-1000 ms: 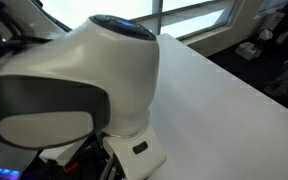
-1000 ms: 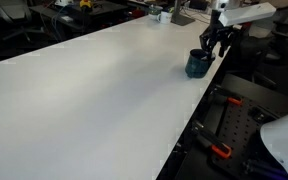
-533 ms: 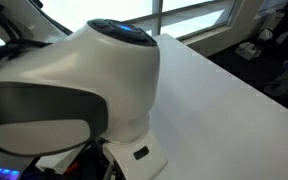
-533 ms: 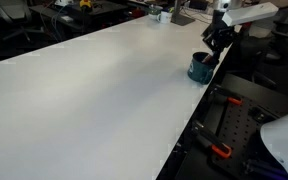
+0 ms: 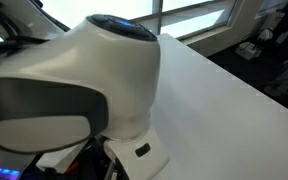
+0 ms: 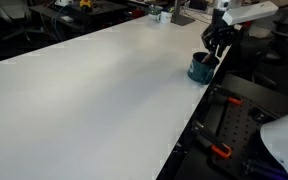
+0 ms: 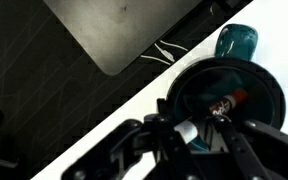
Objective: Remove the marker from the cup and put it on the table
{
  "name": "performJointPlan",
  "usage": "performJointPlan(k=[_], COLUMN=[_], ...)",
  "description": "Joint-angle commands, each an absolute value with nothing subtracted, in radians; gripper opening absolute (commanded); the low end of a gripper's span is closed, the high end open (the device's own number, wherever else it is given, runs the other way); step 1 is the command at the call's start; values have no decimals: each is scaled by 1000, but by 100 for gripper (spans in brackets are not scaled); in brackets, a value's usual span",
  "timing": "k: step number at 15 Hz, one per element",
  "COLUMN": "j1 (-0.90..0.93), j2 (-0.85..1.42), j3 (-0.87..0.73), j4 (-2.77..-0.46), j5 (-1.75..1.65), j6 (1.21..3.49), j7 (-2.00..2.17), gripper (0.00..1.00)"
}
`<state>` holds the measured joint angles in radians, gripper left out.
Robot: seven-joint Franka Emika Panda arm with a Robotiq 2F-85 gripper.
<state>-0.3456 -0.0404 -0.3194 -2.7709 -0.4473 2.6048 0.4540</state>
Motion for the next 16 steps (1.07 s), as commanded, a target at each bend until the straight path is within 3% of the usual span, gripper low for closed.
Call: performJointPlan(k=[1,6,16], j1=[-333,-332,-326], j2=[-128,-206,-140], j3=[-294,-238,-237], j4=[-2783,-2784,-2739], j5=[-425,-423,-425], j6=[2534,2445,2301], j7=[430,435,178], gripper=[65,99,100])
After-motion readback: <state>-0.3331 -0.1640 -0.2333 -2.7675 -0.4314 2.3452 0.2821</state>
